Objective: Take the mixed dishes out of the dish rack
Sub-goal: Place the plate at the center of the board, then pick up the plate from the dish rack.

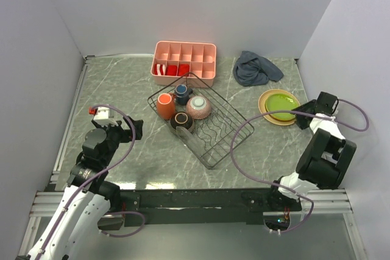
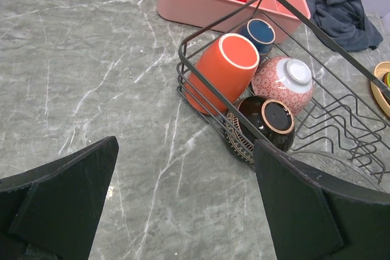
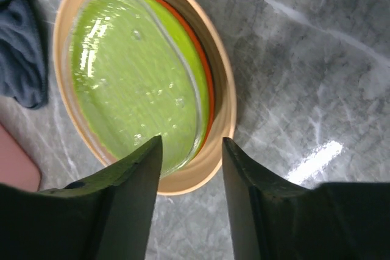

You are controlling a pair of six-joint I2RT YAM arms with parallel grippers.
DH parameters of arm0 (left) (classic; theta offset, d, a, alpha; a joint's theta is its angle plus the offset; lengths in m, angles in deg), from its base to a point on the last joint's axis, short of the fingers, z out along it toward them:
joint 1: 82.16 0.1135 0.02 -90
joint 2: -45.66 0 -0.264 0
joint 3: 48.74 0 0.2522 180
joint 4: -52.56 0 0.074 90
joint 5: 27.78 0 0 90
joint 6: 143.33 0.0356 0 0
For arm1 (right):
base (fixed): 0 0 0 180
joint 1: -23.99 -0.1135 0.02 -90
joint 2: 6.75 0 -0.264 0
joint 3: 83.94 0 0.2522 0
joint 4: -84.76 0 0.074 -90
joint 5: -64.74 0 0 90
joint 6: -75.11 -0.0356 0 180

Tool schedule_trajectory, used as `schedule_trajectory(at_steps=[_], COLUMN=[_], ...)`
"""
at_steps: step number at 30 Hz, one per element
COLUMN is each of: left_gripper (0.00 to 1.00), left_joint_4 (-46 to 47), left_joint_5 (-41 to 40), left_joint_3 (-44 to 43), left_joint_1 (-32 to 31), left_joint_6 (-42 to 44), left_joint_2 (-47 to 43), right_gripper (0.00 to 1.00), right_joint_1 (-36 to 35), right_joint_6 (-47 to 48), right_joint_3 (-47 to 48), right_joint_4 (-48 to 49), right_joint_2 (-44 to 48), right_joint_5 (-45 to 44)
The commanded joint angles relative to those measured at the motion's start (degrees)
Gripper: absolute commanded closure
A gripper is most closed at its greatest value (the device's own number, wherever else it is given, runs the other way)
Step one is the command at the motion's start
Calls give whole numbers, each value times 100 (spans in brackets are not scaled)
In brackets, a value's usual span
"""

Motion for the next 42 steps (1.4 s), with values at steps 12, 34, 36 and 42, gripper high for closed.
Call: schedule_trajectory(at_steps=[12,34,36,42], left_gripper=[1,1,1,1], left_joint_4=[231,-6,-15,-33], left_joint_5=[206,-303,-347,-374], left_joint_3=[-158,-246,-246,-246], left_joint_1=[-9,-97,-105,-132], left_joint_6=[90,-76,-85,-94], left_joint_2=[29,73,82,56], right_gripper=[23,21,22,25], right_joint_1=[-2022,-8719,-9238,-10223], right_joint_6=[998,928,989,1122], right_joint_3=[207,1638,1893,2931], right_joint_4=[-924,-2481,-2612,-3340], right_joint_2=[2433,1944,1714,554], right_joint_5=[-1146,-3801,-3941,-4934])
